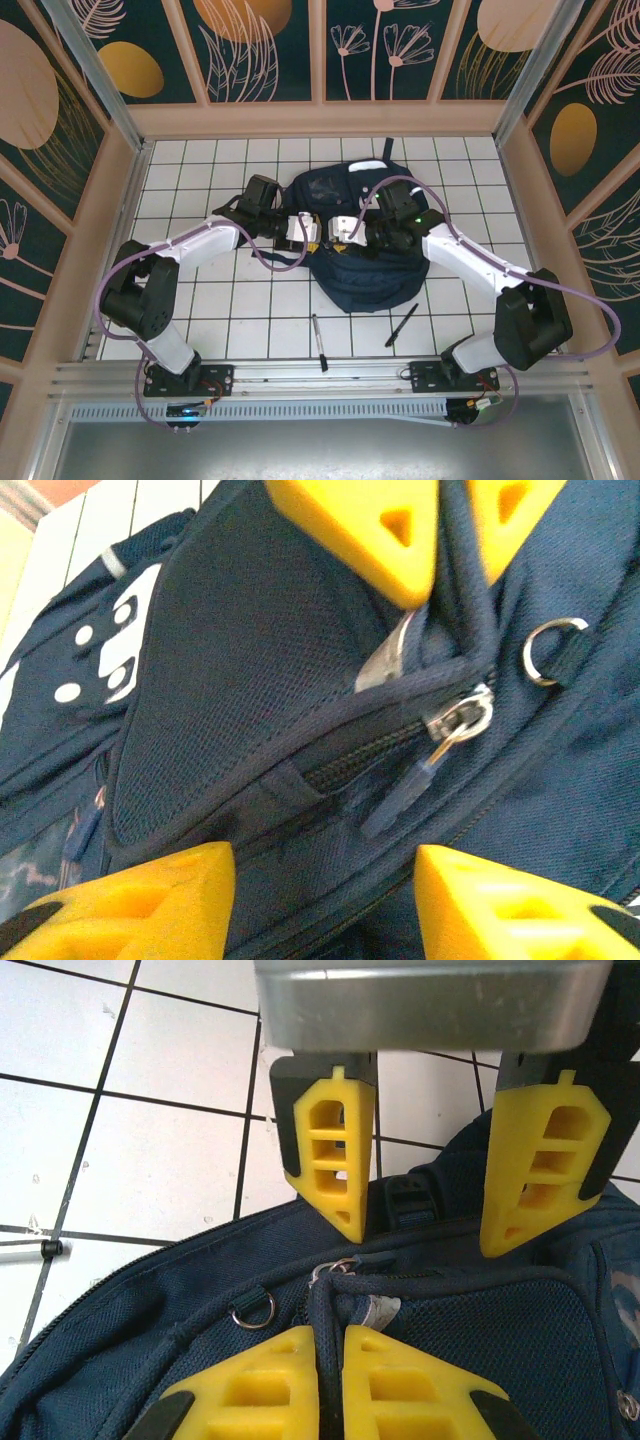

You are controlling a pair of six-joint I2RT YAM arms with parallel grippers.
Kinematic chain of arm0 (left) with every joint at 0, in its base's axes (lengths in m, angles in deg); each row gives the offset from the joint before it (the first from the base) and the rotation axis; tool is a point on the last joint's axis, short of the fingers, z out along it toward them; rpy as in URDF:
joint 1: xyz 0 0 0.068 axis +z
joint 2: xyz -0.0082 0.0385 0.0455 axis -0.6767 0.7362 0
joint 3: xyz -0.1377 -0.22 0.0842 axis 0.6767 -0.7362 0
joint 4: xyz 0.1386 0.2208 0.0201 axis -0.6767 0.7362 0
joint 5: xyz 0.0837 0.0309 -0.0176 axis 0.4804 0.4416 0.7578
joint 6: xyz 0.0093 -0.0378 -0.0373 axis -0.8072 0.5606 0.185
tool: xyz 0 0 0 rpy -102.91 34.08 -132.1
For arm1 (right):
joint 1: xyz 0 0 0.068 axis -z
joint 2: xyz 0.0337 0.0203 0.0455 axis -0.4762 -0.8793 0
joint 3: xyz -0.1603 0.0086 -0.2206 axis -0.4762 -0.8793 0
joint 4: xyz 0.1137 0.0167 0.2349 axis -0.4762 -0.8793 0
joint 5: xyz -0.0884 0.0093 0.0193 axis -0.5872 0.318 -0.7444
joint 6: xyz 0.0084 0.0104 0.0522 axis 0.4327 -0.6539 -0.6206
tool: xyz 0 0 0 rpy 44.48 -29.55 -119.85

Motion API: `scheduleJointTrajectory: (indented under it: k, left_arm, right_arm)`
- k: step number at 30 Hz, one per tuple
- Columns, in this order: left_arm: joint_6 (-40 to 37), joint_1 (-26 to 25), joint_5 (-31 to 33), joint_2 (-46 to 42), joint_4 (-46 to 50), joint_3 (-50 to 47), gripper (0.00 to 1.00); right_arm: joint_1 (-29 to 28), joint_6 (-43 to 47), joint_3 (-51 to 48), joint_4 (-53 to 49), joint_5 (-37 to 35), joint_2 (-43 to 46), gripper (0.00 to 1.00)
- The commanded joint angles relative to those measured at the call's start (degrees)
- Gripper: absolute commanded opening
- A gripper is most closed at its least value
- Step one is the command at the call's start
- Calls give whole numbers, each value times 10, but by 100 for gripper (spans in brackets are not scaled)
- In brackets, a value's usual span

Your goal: Pack the student bag

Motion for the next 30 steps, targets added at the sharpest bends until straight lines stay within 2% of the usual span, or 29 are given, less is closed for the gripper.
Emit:
scheduleJointTrajectory:
  k: [1,3,7,16,20,24,26,28,30]
  left_arm:
    - [-16,-1,-82,-8,15,-6,50]
    - [-17,-6,-85,-5,12,-10,46]
    - [-14,-9,-94,7,13,-9,29]
    - [-36,-13,-126,8,29,-10,28]
    - [-47,-13,-119,10,43,-8,17]
    - [-50,-13,-110,8,49,-6,13]
    - [-50,-13,-98,3,47,-6,7]
    - [-19,-13,-80,-1,28,-4,0]
    - [12,-13,-51,-1,18,6,0]
  right_arm:
    - [-4,5,-1,16,34,28,0]
    - [-3,3,0,18,39,27,0]
    - [-4,2,5,16,43,24,0]
    - [-4,0,-1,30,25,26,0]
    - [-3,-2,-5,38,22,30,0]
    - [-3,-2,-9,44,14,33,0]
    - [-3,-2,-10,43,10,35,0]
    - [-4,0,-11,41,6,38,0]
    - [-4,5,-12,35,-1,41,0]
